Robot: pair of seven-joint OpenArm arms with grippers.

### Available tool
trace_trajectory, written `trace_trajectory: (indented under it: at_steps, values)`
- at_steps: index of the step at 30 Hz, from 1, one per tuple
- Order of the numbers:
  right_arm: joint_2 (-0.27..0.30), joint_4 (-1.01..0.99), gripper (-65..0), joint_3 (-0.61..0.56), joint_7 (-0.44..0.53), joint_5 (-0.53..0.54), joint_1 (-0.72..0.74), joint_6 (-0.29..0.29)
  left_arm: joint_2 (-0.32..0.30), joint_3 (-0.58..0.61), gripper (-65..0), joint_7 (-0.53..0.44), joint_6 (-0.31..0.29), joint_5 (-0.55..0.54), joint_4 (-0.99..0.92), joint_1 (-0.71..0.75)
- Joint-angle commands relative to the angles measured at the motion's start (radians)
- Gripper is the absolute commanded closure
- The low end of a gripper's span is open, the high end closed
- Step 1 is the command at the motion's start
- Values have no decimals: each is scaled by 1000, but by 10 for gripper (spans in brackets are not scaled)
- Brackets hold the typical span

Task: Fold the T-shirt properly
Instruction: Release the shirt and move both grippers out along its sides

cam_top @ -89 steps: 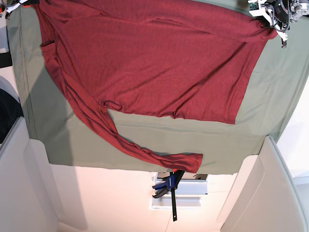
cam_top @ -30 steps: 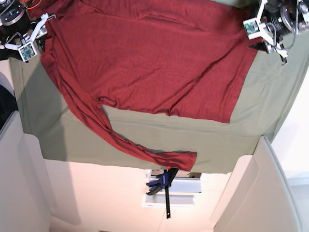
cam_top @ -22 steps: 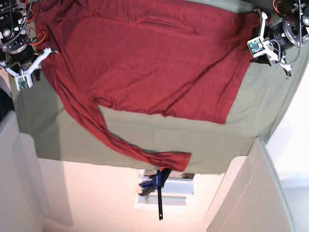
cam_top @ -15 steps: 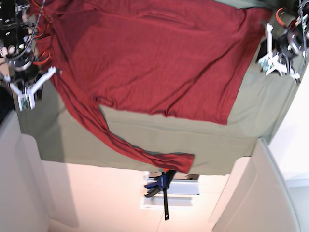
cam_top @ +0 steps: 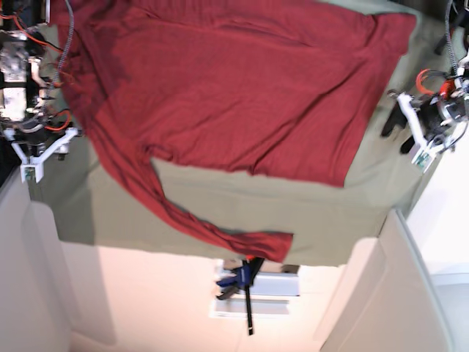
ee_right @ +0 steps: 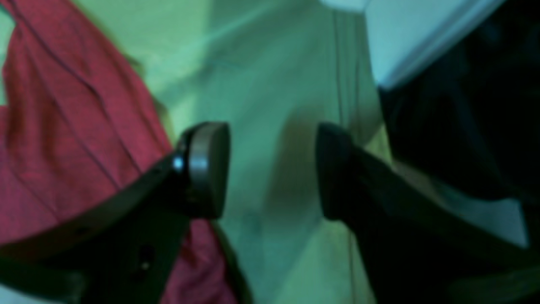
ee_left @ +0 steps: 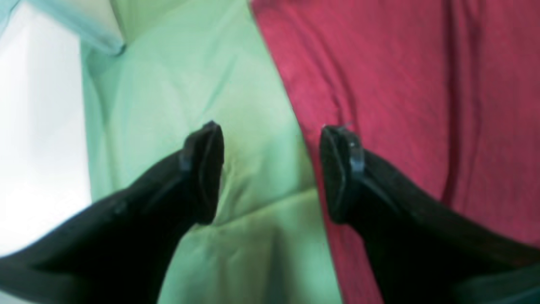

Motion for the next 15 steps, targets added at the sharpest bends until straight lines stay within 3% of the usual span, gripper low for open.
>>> trace_trajectory:
  at_steps: [1, 9, 15]
  values:
    - [5, -13, -341, 6, 27, -4, 42, -3, -12, -12, -396, -21, 5, -12, -23, -46]
    - [-47, -189, -342, 6, 39, 77, 74, 151, 66, -11, -396, -20, -36, -41, -223, -197]
    - [-71, -271, -358, 6, 39, 131, 72, 254, 74, 3, -396, -21, -39, -39, -252, -216]
